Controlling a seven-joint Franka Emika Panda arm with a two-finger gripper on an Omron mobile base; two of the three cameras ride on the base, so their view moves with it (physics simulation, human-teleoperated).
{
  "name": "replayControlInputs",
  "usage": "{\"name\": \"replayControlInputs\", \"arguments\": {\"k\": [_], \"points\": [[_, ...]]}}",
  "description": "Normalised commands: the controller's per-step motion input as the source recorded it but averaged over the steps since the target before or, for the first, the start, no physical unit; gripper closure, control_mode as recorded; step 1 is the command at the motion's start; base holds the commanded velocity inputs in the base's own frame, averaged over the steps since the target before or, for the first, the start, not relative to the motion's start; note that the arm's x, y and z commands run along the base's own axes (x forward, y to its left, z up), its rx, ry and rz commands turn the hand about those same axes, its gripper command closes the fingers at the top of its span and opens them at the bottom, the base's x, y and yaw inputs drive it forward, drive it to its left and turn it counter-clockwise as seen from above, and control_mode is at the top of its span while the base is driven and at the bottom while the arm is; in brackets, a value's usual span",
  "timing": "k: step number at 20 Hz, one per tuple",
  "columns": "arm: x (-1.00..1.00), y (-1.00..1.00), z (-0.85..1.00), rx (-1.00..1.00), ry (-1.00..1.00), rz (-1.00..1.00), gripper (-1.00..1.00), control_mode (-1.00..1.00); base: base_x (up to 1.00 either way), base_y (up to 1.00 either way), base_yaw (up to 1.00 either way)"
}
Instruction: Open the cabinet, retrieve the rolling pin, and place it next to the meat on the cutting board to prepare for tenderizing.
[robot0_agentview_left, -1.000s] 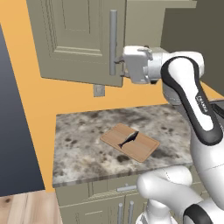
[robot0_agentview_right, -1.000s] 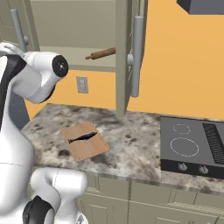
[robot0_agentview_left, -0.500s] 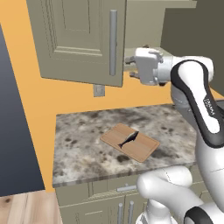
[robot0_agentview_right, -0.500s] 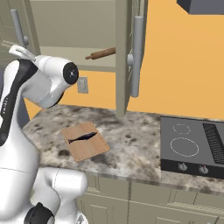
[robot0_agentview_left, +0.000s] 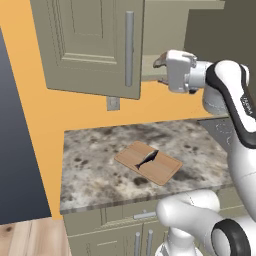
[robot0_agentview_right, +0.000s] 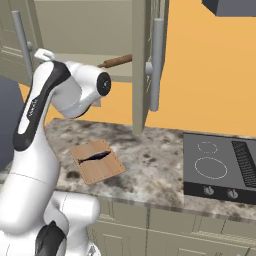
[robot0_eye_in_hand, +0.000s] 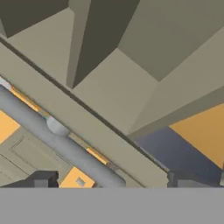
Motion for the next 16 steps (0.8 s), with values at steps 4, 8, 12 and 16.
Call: {"name": "replayControlInputs", "arguments": {"k": [4,8,12,16], "points": [[0.61,-0.14,0.0,0.1,0.0,0.0,-1.0,-1.0,0.0,0.0,0.0],[0.89,0.0,0.0,0.13,0.03,0.02,-1.0,-1.0,0.0,0.0,0.0],[0.69,0.09,0.0,0.1,0.04,0.05,-1.0,-1.0,0.0,0.0,0.0],[0.21,0.42,-0.14,0.03,0.06,0.13,-1.0,-1.0,0.0,0.0,0.0]]}}
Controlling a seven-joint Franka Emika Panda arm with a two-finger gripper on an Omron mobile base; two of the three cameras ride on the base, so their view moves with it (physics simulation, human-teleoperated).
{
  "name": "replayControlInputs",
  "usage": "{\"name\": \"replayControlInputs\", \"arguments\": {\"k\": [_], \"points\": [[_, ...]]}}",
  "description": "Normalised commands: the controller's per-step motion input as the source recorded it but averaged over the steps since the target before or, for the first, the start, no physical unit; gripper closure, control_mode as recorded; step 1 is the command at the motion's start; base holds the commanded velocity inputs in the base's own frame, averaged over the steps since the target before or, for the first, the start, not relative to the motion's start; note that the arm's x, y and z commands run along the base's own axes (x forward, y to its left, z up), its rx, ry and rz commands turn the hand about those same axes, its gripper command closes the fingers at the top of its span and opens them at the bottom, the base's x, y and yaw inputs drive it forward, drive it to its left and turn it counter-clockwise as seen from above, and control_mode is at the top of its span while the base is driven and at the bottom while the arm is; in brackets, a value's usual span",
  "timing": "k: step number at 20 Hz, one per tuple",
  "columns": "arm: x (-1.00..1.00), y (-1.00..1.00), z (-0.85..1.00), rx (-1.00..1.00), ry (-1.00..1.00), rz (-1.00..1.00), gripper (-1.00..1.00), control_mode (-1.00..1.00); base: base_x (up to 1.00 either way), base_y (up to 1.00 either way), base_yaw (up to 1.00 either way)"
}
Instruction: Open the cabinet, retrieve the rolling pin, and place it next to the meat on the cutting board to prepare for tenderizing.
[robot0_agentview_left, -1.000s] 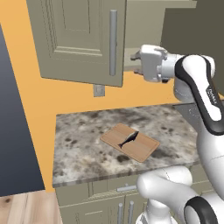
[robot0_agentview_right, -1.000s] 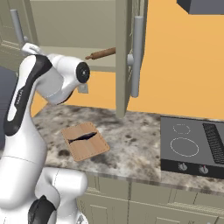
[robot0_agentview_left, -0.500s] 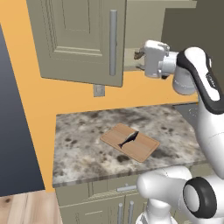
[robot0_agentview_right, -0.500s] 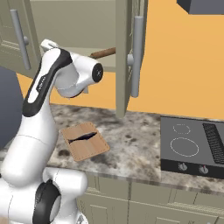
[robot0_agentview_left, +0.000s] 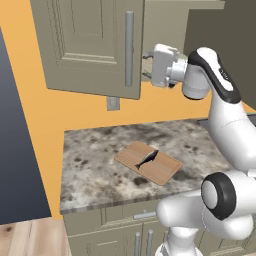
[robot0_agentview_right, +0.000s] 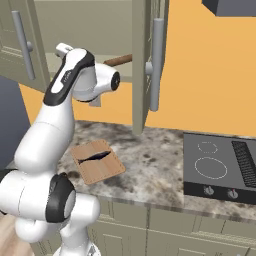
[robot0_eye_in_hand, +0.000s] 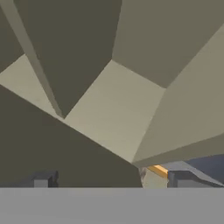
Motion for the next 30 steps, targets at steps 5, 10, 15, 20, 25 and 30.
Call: {"name": "replayControlInputs", "arguments": {"k": [5,10,15,20,25,30], "points": [[-0.14,0.73,-0.24,-0.03,0.01,0.19,-1.0,-1.0,0.0,0.0,0.0],[-0.64,0.82,-0.31,-0.01,-0.01,0.22,-1.0,-1.0,0.0,0.0,0.0],[-1.0,0.93,-0.36,0.0,-0.13,0.23,-1.0,-1.0,0.0,0.0,0.0],[-0.87,1.0,-0.3,0.0,-0.1,0.21,-1.0,-1.0,0.0,0.0,0.0],[-0.4,1.0,-0.1,-0.01,-0.05,0.16,-1.0,-1.0,0.0,0.0,0.0],[0.02,1.0,-0.01,-0.01,-0.04,0.04,-1.0,-1.0,0.0,0.0,0.0]]}}
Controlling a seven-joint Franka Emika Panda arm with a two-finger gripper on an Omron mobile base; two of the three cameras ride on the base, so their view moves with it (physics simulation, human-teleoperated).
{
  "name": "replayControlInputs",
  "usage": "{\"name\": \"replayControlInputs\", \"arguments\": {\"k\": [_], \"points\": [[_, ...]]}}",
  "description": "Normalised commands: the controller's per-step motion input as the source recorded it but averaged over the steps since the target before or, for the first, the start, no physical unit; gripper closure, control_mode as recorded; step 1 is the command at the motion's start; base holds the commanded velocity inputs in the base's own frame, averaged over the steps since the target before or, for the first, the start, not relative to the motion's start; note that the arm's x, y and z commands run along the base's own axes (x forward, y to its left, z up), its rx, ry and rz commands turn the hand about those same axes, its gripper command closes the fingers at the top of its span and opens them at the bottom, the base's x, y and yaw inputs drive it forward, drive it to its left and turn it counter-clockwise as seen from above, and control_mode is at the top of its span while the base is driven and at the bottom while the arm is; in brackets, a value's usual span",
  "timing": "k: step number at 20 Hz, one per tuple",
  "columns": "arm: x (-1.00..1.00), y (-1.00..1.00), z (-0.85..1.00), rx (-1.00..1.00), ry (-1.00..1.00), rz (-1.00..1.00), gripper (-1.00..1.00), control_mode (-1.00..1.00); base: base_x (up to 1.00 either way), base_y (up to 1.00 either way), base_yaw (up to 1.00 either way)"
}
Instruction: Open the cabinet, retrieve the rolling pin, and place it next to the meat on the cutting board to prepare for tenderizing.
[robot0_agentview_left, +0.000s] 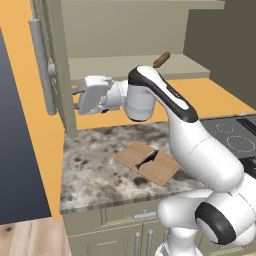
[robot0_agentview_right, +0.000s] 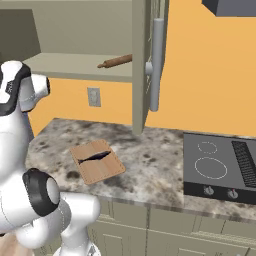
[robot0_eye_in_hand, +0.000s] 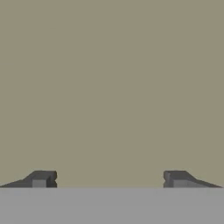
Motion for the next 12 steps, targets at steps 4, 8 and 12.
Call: {"name": "replayControlInputs", "arguments": {"k": [4,8,12], "points": [[0.05,0.98,0.0,-0.04,-0.05,0.0,-1.0,-1.0,0.0,0.0,0.0],[-0.02,0.27,0.01,-0.08,-0.13,-0.04,-1.0,-1.0,0.0,0.0,0.0],[-0.48,-0.58,-0.01,-0.09,-0.28,-0.11,-1.0,-1.0,0.0,0.0,0.0]]}}
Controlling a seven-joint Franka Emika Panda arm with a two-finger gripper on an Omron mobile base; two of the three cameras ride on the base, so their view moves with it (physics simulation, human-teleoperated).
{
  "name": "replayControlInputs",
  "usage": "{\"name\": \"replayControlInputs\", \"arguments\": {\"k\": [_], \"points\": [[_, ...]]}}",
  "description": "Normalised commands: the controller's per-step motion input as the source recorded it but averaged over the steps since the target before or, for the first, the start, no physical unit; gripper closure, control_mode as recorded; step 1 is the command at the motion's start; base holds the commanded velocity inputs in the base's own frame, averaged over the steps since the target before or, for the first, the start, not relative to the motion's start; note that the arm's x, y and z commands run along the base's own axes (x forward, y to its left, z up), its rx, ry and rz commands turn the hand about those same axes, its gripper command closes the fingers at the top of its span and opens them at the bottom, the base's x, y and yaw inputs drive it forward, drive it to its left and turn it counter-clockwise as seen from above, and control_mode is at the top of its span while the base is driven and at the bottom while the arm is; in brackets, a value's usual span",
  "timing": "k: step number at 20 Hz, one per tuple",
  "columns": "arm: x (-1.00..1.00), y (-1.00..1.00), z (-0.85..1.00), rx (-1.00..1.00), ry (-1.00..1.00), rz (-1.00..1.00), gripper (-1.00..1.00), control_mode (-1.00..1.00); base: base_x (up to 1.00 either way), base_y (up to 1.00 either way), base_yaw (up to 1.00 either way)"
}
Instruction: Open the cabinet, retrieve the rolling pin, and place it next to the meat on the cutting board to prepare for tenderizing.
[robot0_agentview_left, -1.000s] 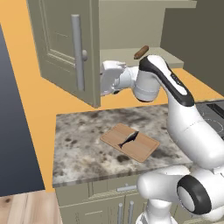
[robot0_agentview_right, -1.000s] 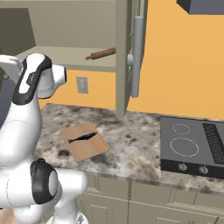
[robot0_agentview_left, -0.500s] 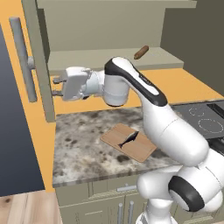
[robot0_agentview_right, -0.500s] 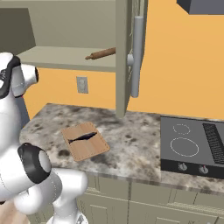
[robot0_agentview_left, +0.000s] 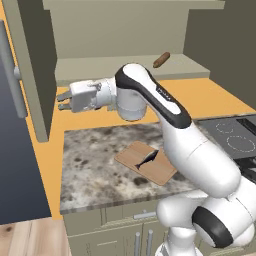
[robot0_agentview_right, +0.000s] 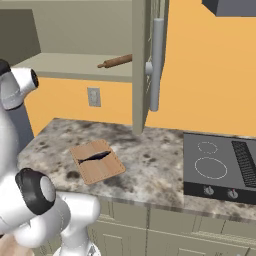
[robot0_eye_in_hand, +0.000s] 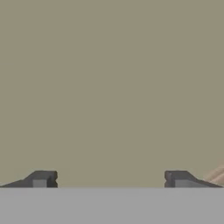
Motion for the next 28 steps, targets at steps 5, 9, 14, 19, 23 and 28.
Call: {"name": "replayControlInputs", "arguments": {"k": [5,9,14,19,23,28], "points": [[-0.5,-0.79,0.08,-0.08,-0.17,-0.26,-1.0,-1.0,0.0,0.0,0.0],[-0.35,-0.9,0.2,-0.07,-0.06,-0.29,-1.0,-1.0,0.0,0.0,0.0],[-0.07,-0.81,0.28,-0.11,0.0,-0.35,-1.0,-1.0,0.0,0.0,0.0],[0.0,-0.61,0.27,-0.18,0.0,-0.42,-1.0,-1.0,0.0,0.0,0.0],[0.0,-0.6,0.18,-0.18,0.0,-0.42,-1.0,-1.0,0.0,0.0,0.0],[0.0,-0.65,0.07,-0.15,0.0,-0.4,-1.0,-1.0,0.0,0.0,0.0]]}}
